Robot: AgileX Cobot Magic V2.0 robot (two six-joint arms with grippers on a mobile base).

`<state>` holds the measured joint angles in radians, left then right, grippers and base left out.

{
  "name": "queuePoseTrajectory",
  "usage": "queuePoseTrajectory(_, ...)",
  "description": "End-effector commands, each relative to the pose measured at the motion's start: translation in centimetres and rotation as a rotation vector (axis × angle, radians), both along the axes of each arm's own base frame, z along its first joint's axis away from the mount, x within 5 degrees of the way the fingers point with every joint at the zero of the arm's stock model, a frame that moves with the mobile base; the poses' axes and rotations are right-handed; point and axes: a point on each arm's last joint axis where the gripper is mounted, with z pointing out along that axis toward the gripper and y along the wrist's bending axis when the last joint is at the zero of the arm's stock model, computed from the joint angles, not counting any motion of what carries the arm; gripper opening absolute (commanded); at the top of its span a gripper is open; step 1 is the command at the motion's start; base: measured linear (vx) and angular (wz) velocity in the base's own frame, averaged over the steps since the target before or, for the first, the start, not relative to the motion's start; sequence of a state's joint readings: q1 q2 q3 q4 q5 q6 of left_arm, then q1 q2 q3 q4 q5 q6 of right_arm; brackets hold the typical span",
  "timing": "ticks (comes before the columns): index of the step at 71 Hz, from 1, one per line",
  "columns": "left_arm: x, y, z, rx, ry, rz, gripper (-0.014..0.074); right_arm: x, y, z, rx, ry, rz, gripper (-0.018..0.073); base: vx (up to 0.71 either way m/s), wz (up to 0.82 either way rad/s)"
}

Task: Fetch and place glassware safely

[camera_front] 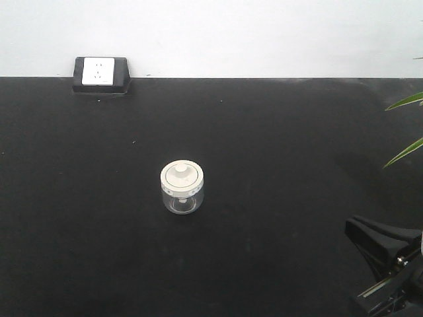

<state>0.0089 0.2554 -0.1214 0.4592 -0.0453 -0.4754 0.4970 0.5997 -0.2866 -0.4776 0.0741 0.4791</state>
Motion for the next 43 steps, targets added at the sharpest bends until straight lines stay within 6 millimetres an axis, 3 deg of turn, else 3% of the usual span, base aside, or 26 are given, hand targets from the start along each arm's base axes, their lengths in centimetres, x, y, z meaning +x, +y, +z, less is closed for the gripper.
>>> queuePoseTrajectory(1,0.04,-0.31,1.56,-0.017,-0.084,-0.036,-0.0007,0.14,0.27,1.34,0.039,-0.067,0.021,-0.0003,0.00,0.00)
queuePoseTrajectory(43,0.05,-0.27,1.54,-0.046,-0.081,-0.032,-0.0007,0.14,0.27,1.34,0.039,-0.067,0.021,-0.0003,0.00,0.00)
